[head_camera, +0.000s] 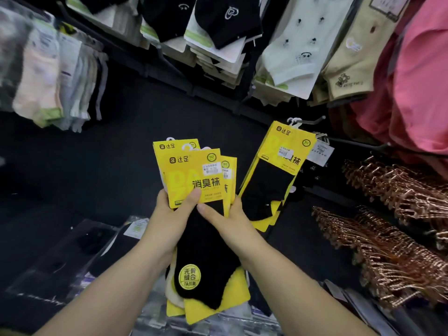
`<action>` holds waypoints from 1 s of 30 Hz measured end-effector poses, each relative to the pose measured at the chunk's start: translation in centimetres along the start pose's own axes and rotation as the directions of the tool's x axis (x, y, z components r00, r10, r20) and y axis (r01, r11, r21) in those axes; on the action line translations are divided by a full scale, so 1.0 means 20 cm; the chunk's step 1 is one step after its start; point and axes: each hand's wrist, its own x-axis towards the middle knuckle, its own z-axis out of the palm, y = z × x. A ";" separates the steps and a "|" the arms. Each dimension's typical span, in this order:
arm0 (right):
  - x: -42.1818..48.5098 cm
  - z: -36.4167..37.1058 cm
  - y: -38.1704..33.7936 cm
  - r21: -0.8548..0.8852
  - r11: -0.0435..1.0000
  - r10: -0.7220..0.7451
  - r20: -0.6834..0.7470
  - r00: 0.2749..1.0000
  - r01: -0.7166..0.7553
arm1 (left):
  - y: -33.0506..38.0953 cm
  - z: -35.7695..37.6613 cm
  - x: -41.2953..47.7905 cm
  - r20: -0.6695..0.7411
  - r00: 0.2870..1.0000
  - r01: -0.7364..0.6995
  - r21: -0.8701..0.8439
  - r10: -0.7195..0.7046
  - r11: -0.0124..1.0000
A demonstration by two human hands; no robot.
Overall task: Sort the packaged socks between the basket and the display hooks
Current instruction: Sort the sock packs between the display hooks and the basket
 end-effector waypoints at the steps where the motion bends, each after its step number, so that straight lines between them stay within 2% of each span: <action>1: -0.01 0.01 0.00 0.000 1.000 -0.021 0.001 1.000 0.021 | 0.01 0.00 0.00 0.018 1.000 0.017 -0.006 -0.017 1.000; 4: -0.01 0.01 0.01 0.005 0.998 -0.061 -0.049 0.997 0.061 | 0.05 -0.03 0.00 0.148 0.988 0.044 -0.057 -0.036 0.997; 8: 0.02 -0.05 0.01 0.186 0.976 -0.089 -0.140 0.986 0.115 | 0.05 -0.06 -0.01 0.296 0.955 0.008 -0.012 -0.004 1.000; 10: 0.03 -0.09 0.01 0.190 0.970 -0.124 -0.154 0.980 0.152 | 0.02 -0.06 -0.01 0.286 0.958 -0.002 -0.005 0.003 1.000; 13: 0.05 -0.14 0.00 0.179 0.963 -0.179 -0.143 0.973 0.204 | -0.01 -0.05 0.00 0.201 0.980 0.002 -0.023 0.003 1.000; 16: 0.07 -0.18 -0.04 0.106 0.965 -0.223 -0.134 0.966 0.238 | -0.03 -0.05 0.00 0.158 0.987 0.000 -0.011 0.002 1.000; 21: 0.14 -0.23 -0.19 0.148 0.950 -0.202 -0.376 0.904 0.273 | -0.04 -0.04 -0.01 0.192 0.981 -0.034 0.055 0.023 0.998; 26: 0.14 -0.33 -0.25 0.190 0.948 -0.179 -0.344 0.922 0.255 | -0.02 -0.05 0.00 0.177 0.983 -0.058 0.057 0.047 0.997; 30: 0.14 -0.51 -0.30 0.163 0.948 -0.164 -0.489 0.857 0.274 | 0.01 -0.09 0.03 0.098 0.994 -0.059 0.091 0.050 0.994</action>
